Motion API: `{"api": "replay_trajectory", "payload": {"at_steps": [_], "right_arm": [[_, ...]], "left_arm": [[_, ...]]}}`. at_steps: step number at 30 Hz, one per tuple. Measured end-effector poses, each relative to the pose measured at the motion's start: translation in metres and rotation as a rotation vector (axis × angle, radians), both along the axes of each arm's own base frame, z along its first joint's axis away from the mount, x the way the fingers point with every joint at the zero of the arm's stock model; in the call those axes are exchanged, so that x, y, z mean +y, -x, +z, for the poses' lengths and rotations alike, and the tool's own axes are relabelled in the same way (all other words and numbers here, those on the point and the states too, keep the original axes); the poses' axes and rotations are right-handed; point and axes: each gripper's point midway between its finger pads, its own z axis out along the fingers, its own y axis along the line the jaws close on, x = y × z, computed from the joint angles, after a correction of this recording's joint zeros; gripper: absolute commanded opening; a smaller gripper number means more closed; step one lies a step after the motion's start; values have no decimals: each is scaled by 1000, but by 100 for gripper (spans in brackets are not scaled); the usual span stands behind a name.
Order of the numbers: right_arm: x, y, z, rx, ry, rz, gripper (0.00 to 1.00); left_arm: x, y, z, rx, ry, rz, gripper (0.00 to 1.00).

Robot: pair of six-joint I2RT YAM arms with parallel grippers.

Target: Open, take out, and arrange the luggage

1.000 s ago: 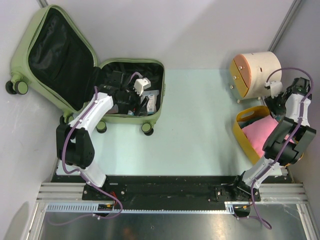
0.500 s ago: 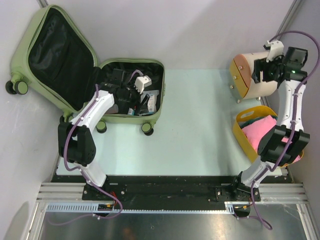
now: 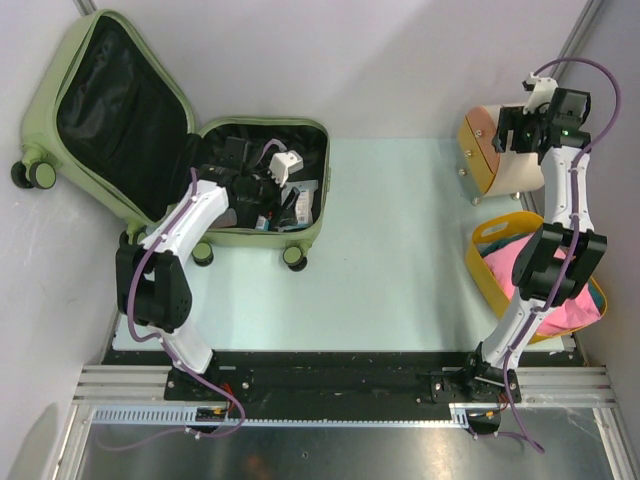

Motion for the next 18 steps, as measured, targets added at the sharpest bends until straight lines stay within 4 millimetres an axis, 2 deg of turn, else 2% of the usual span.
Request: {"api": "replay_trajectory", "payload": {"at_steps": [9,18], "right_arm": [[-6,-6,1,-13,-20,-17,86],[5,-12,8,-36,-37,29,85]], "left_arm": [[0,0,0,5,3,5,89],[-1,-4,-3,10,1,5,89]]}}
